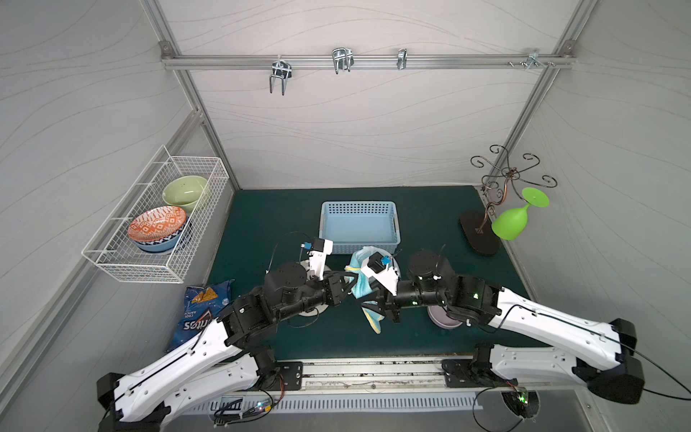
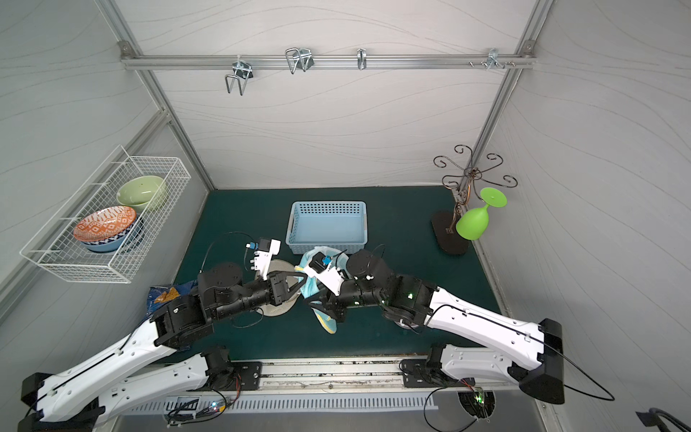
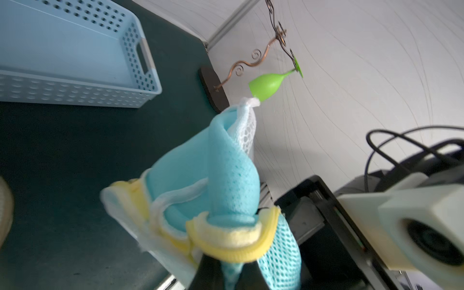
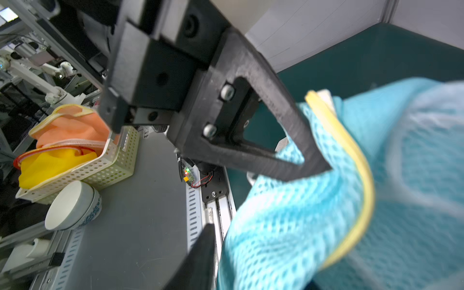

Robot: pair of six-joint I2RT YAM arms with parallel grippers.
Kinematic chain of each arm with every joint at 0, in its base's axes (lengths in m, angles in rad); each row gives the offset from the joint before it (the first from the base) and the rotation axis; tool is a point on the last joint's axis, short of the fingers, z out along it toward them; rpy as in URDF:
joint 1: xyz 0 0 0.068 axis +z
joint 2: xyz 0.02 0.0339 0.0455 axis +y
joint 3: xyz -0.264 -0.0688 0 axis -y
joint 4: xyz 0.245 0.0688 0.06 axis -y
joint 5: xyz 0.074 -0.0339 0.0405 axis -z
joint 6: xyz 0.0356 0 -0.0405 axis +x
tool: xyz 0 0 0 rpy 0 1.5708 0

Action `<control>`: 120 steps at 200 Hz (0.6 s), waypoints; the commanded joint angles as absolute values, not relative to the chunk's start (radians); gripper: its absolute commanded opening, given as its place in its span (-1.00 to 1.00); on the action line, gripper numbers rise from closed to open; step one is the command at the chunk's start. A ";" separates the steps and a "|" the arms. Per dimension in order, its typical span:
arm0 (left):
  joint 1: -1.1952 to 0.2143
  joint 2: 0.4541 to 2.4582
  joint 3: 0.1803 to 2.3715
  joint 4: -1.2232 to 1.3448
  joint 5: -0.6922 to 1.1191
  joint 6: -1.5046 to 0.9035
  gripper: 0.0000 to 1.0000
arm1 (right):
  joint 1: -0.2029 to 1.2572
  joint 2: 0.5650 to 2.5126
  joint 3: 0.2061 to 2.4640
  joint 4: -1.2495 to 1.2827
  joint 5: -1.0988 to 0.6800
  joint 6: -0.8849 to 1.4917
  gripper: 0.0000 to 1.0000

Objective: Turn the laundry bag inside out
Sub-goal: Turn over the laundry bag.

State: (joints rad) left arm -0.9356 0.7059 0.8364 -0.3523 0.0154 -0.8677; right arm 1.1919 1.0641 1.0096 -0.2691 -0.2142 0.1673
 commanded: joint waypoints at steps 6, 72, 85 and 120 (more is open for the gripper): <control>-0.930 0.645 0.870 -0.383 -0.144 -0.903 -1.00 | 1.200 1.035 0.976 -0.244 -0.026 0.242 0.25; -0.930 0.602 0.844 -0.383 -0.245 -0.902 -1.00 | 1.236 1.025 0.891 -0.091 -0.057 0.255 0.09; -0.930 0.584 0.824 -0.360 -0.268 -0.907 -1.00 | 1.239 1.023 0.879 -0.052 -0.106 0.261 -0.05; -0.930 0.572 0.832 -0.337 -0.295 -0.904 -1.00 | 1.237 1.076 0.875 -0.013 -0.179 0.273 -0.37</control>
State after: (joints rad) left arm -0.9329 0.5838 0.8074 -0.4294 -0.2436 -0.8993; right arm 1.2312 1.0527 0.8719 -0.0799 -0.1192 0.2668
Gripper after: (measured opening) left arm 0.071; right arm 0.439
